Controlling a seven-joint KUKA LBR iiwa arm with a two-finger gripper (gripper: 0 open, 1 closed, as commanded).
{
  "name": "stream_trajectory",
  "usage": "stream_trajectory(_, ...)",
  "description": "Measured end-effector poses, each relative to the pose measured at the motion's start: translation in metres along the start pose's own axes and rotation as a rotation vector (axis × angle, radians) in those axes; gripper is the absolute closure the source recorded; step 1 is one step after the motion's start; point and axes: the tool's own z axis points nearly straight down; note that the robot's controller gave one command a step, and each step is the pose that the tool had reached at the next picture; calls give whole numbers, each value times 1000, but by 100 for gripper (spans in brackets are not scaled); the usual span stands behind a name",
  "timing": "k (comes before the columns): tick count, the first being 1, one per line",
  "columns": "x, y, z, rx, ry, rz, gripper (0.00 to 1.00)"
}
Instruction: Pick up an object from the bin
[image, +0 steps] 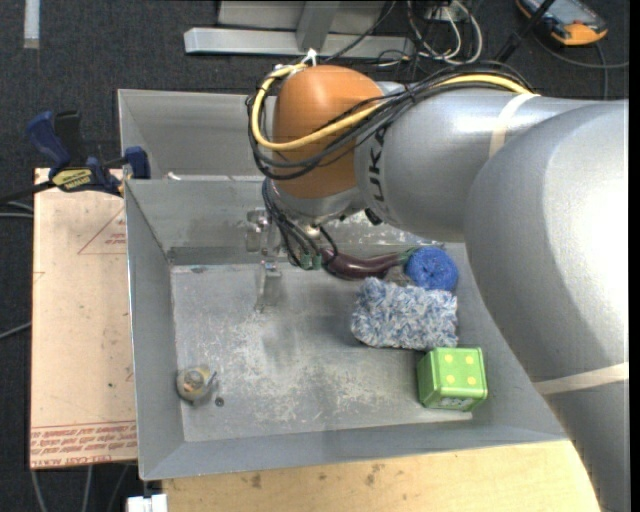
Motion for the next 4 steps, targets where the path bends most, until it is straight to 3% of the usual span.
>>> stream_trajectory(1,-1,-1,-5,-1,-6,2,0)
stream_trajectory(2,20,-44,-39,-1,4,-28,0)
stream_trajectory(3,20,-86,-65,0,-13,65,0)
stream_trajectory(4,14,-96,-78,0,-7,147,0)
